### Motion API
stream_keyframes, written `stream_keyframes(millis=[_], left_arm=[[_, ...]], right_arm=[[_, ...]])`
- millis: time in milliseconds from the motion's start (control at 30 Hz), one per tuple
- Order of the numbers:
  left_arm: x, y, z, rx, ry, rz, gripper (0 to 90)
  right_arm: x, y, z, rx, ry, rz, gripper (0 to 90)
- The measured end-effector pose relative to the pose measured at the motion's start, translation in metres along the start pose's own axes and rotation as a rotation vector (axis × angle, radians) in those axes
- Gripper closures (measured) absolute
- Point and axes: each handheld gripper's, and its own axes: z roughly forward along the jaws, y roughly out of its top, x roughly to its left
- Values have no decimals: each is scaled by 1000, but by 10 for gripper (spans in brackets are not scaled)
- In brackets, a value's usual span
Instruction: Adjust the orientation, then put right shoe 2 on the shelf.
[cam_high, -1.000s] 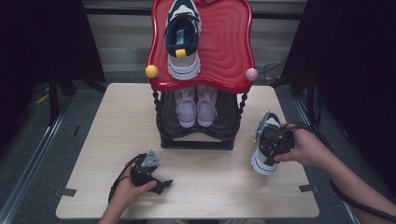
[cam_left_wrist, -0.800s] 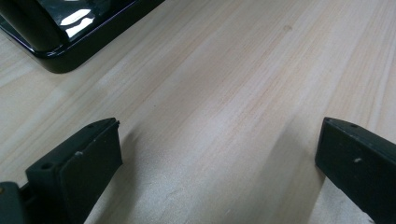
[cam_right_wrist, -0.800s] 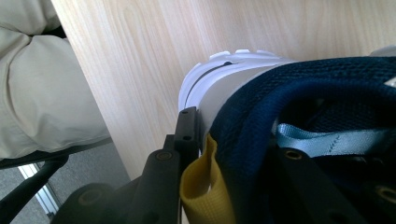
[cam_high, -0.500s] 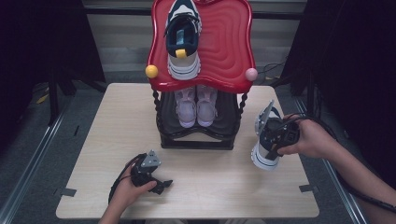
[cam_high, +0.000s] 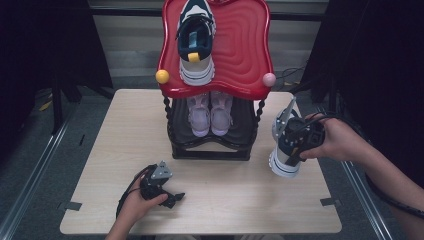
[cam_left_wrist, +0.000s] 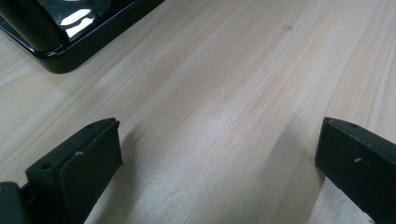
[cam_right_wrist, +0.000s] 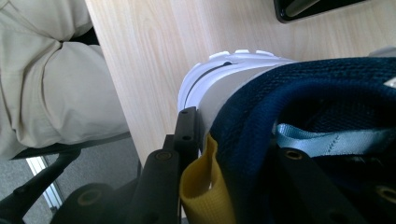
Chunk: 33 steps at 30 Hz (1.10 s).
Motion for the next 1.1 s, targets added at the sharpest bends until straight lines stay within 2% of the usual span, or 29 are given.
stream_keyframes(millis=[100,400,800,967,1100], left_arm=[[0,0,0,1,0,1,0],[0,0,0,0,-1,0,0],[0,0,0,10,-1,6,0],[0,0,0,9,0,6,0],[0,0,0,3,3,4,0]], right_arm=[[0,-2,-8,-23,5,-2,715],[3,-2,-34,-36,3,1,715],[5,12,-64,-35,-14,-27,715],[2,19,-83,-32,-32,-44,715],[2,23,-100,-32,-58,-38,715]])
